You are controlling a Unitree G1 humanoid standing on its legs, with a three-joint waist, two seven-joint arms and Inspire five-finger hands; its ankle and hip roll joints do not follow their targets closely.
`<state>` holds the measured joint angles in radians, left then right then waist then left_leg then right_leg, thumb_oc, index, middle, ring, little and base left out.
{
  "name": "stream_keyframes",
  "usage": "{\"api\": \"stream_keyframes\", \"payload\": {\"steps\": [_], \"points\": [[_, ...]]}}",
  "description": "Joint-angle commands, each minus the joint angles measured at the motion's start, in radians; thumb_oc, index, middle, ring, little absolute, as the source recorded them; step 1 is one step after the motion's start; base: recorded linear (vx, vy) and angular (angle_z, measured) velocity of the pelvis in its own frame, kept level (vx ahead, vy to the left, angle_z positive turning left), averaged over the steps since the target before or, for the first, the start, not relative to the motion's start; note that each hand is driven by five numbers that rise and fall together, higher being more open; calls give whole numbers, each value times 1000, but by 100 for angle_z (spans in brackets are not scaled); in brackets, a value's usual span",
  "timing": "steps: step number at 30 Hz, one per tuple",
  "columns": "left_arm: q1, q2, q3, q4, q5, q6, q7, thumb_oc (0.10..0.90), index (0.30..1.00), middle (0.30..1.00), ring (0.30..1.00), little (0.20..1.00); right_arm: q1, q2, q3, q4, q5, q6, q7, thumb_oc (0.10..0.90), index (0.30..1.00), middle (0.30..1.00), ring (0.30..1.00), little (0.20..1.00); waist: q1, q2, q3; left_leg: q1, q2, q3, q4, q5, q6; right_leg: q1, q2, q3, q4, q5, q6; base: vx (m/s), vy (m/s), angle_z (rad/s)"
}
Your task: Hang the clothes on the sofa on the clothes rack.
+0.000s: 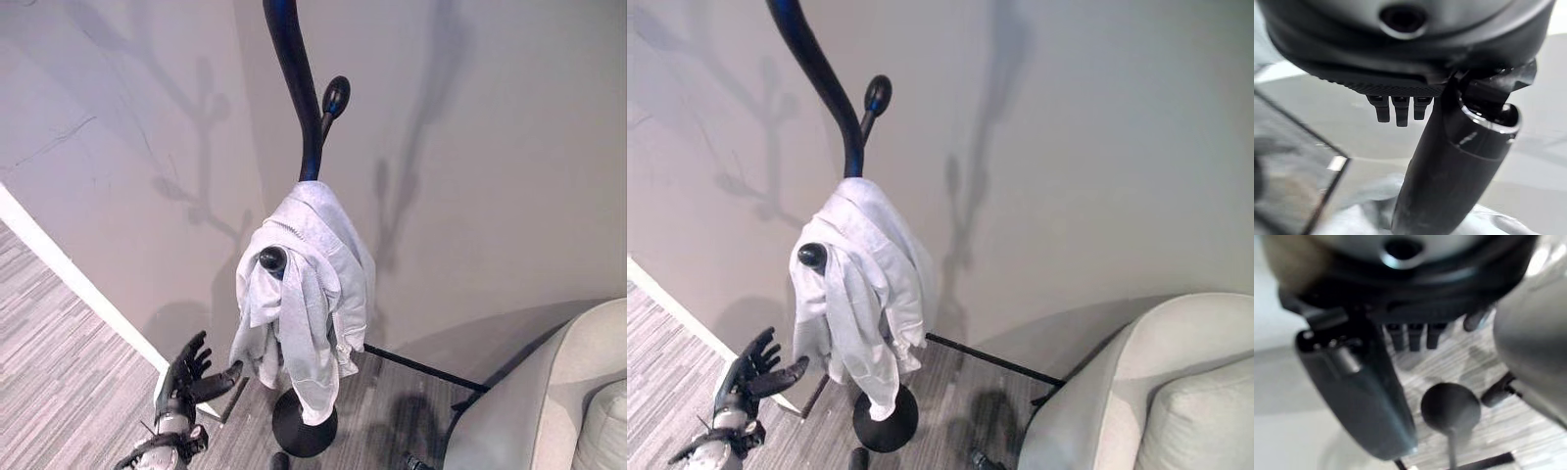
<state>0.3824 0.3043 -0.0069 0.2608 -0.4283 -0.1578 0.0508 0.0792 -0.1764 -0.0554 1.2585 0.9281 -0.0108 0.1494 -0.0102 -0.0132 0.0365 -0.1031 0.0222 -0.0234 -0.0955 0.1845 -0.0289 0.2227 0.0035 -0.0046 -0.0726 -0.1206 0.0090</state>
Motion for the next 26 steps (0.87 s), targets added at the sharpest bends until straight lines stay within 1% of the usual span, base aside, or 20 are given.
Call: {"api": "stream_keyframes", "payload": {"steps": [1, 4, 5, 6, 8, 10, 13, 16, 17, 18, 21, 26], "points": [[-43, 35, 27, -102, 17, -44, -50, 800, 900, 900, 900, 900, -70, -3, -10, 44, -56, -10, 5, 800, 900, 900, 900, 900, 30, -12, 7, 82, 88, -10, 8, -79, -52, -98, -34, -49, 42, 52, 61, -48, -26, 26], [-8, 33, -1, -52, 33, -12, -75, 800, 900, 900, 900, 900, -84, -7, 1, 44, -82, -8, -2, 800, 900, 900, 900, 900, 36, -5, 12, 75, 89, -15, 8, -71, -53, -96, -30, -54, 38, 53, 57, -41, -18, 13], [0, 32, -14, -20, 42, -3, -79, 800, 900, 900, 900, 900, -87, -10, 1, 45, -87, -6, -7, 800, 900, 900, 900, 900, 37, -2, 13, 74, 90, -17, 8, -68, -53, -96, -28, -56, 38, 52, 55, -54, -10, 4], [8, 9, -38, 50, 30, 6, -78, 800, 900, 900, 900, 900, -96, -14, 4, 45, -97, -6, -16, 800, 900, 900, 900, 900, 38, 3, 16, 71, 91, -21, 8, -64, -53, -97, -25, -60, 38, 52, 53, -51, -2, 7], [8, -19, -66, 121, 4, 8, -75, 800, 900, 900, 900, 900, -98, -18, 4, 46, -109, -11, -32, 800, 900, 900, 900, 900, 41, 6, 17, 67, 92, -29, 8, -61, -54, -97, -22, -67, 37, 50, 52, -49, 2, 13], [7, -22, -74, 133, 5, 9, -76, 800, 900, 900, 900, 900, -97, -20, 3, 48, -108, -12, -35, 800, 900, 900, 900, 900, 41, 7, 16, 66, 92, -31, 8, -60, -54, -96, -22, -70, 37, 51, 52, -24, 1, 4], [-5, -19, -118, 212, 37, 17, -90, 800, 900, 900, 900, 900, -98, -30, -1, 60, -115, -17, -44, 800, 900, 900, 900, 900, 40, 9, 15, 62, 92, -34, 9, -58, -54, -96, -21, -73, 37, 50, 52, -22, -1, 14], [-59, -18, -177, 376, 121, 34, -98, 800, 900, 900, 900, 900, -105, -36, 7, 68, -128, -17, -53, 800, 900, 900, 900, 900, 29, 11, 13, 62, 94, -31, 8, -56, -57, -98, -20, -73, 38, 50, 52, -14, 4, 8], [-84, -31, -193, 453, 126, 37, -100, 800, 900, 900, 900, 900, -107, -38, 12, 70, -133, -19, -56, 800, 900, 900, 900, 900, 23, 12, 12, 61, 95, -29, 8, -55, -57, -100, -20, -72, 38, 51, 52, 0, 0, 0], [-148, -68, -212, 630, 126, 40, -96, 800, 900, 900, 900, 900, -113, -41, 24, 73, -142, -19, -55, 800, 900, 900, 900, 900, 9, 14, 7, 62, 97, -23, 8, -56, -59, -102, -20, -67, 37, 52, 52, -15, 29, -5], [-210, -116, -202, 809, 86, 30, -80, 800, 900, 900, 900, 900, -115, -35, 41, 70, -144, -23, -55, 800, 900, 900, 900, 900, -13, 11, -6, 66, 101, -11, 8, -61, -61, -107, -20, -56, 37, 57, 52, 12, 22, -8], [-230, -140, -193, 874, 52, 23, -75, 800, 900, 900, 900, 900, -103, -27, 46, 86, -151, -29, -56, 800, 900, 900, 900, 900, -21, 10, -15, 69, 104, -3, 8, -66, -64, -106, -21, -48, 29, 62, 54, 8, 11, -12]]}}
